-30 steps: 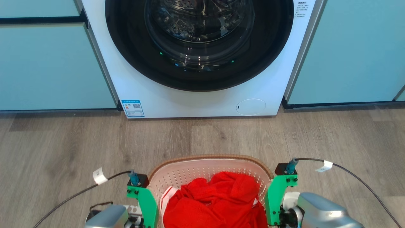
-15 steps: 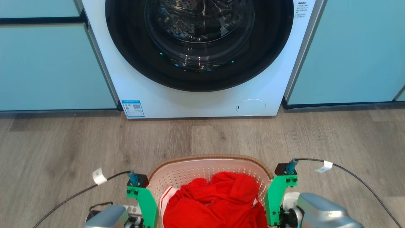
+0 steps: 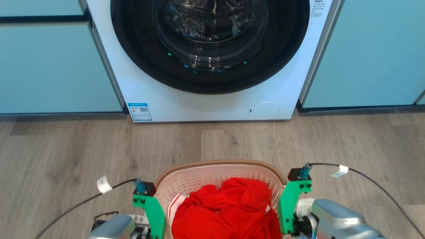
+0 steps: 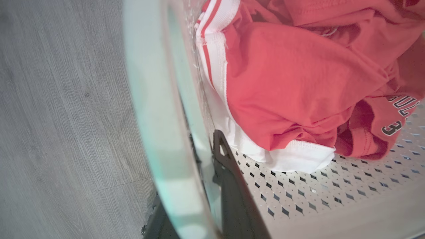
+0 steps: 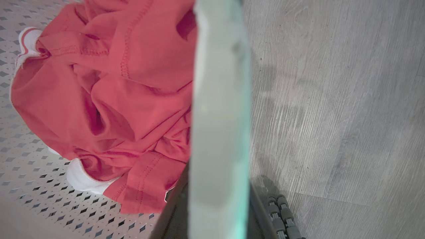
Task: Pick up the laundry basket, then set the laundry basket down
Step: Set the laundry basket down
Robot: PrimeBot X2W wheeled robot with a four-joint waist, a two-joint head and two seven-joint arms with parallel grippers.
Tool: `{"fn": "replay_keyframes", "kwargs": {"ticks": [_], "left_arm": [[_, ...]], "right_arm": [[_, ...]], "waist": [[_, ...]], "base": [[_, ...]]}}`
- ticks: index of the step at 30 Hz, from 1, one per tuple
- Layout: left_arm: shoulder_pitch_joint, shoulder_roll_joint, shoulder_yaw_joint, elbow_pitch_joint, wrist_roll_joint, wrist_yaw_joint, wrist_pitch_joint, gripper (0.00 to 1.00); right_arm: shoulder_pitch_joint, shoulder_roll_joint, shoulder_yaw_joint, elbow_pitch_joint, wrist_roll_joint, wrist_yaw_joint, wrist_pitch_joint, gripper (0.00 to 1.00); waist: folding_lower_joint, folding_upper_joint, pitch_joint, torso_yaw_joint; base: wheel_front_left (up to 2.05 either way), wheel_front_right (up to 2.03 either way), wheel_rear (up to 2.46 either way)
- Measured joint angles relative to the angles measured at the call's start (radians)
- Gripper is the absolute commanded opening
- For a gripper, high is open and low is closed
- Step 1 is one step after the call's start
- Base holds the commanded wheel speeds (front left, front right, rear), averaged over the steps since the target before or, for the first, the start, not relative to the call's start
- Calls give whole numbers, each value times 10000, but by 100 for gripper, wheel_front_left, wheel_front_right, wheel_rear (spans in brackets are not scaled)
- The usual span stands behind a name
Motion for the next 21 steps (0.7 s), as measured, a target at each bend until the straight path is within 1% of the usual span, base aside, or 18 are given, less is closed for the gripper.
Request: {"fn": "replay_keyframes", "kwargs": {"ticks": [6,11,15,21], "left_arm": [[-40,-19,0,33,0,0,-88,0],[-145,-148,0,217,17,0,-387,0],[-779,-213,4,307,155,0,-769,0],[-2020,-336,17,593,399,0,-1335,0]], "right_arm": [[-80,-15,42,4,2,0,-102,0],[-203,-56,59,12,15,0,-389,0],[-856,-115,54,56,6,0,-828,0],[-1958,-186,21,100,-167,2,-1739,0]], "waist": [[0,0,275,-6],[0,0,813,-21],[1,0,1511,-26],[2,0,2889,-29]], "base": [[0,0,0],[0,0,0],[0,0,0],[0,0,0]]}}
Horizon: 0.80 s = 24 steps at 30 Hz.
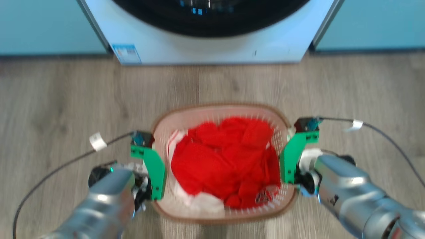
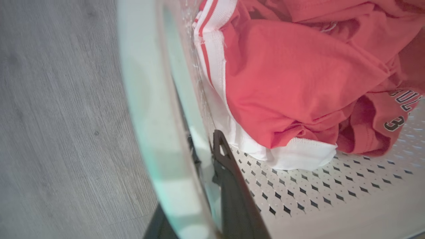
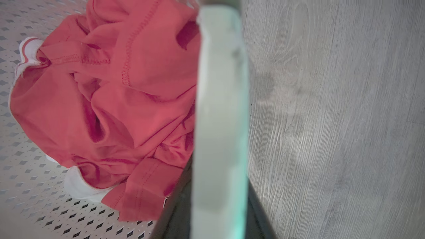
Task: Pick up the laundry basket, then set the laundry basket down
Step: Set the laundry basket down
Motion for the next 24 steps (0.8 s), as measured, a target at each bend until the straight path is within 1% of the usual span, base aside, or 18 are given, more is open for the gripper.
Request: {"fn": "replay_keyframes", "kwargs": {"ticks": [7,15,24], "left_arm": [[-911,-157,2,311,173,4,-681,0],[-1954,-217,40,437,267,94,-1162,0],[-2529,-234,38,362,430,125,-1448,0]], "right_arm": [[-819,-27,-33,128,-115,2,-690,0],[-1724,-23,-167,399,-249,13,-1509,0],[-2305,-19,-180,706,-397,17,-2148,0]], "waist": [[1,0,1716,-6],[1,-1,3553,-11],[0,-1,5189,53]], "base": [[0,0,0],[0,0,0],[0,0,0]]}}
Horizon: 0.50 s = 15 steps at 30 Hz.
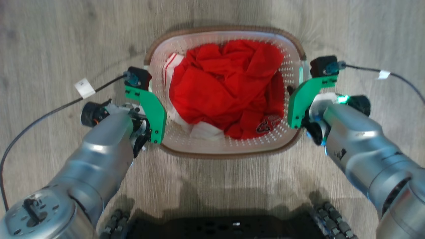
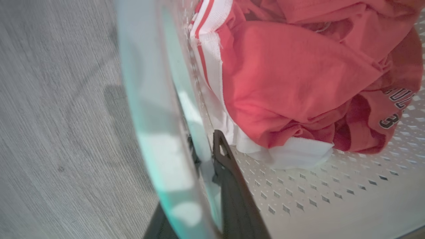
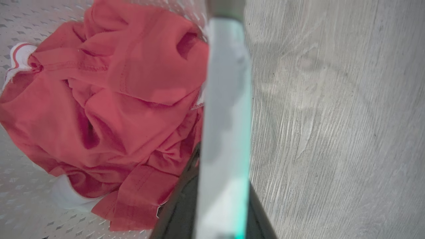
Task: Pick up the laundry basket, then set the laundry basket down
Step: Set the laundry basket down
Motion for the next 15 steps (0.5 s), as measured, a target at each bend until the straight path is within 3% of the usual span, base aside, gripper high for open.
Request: {"fn": "replay_keyframes", "kwargs": {"ticks": [15], "left_arm": [[-322,21,-2,-439,263,439,-347,0]], "right_arm": [[-456,-6,10,334,-159,0,-437,0]], "waist": [[-2,0,1144,331]], "base": [[0,0,0]]}}
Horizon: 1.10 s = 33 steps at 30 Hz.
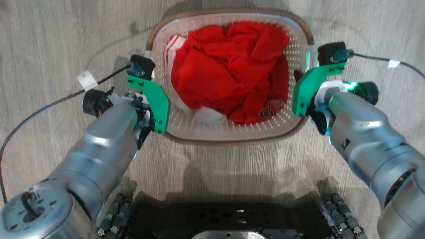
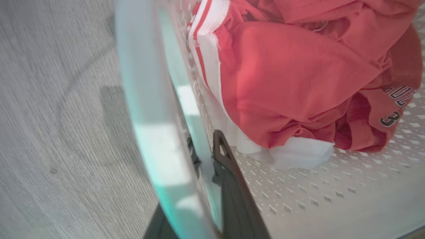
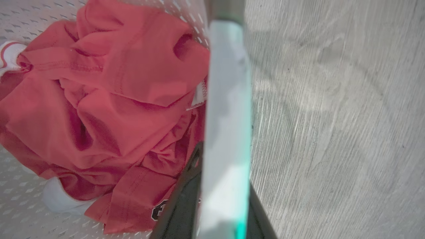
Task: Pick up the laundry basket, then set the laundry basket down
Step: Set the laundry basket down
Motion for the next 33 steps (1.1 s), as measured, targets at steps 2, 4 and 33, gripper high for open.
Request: {"fn": "replay_keyframes", "kwargs": {"ticks": [2,4,33], "left_arm": [[-98,2,0,-12,19,107,-180,0],[-231,8,0,-35,63,157,-324,0],[-516,-153,-63,-437,125,859,-579,100]], "right_arm": [[-140,0,2,17,0,0,-77,0],[-272,-2,-6,38,0,0,-142,0],[-452,92,-90,134,104,75,-587,100]], "waist": [[0,0,78,22],[0,0,140,38],[0,1,421,259]], "base": [[0,0,0],[0,0,0],[0,0,0]]}}
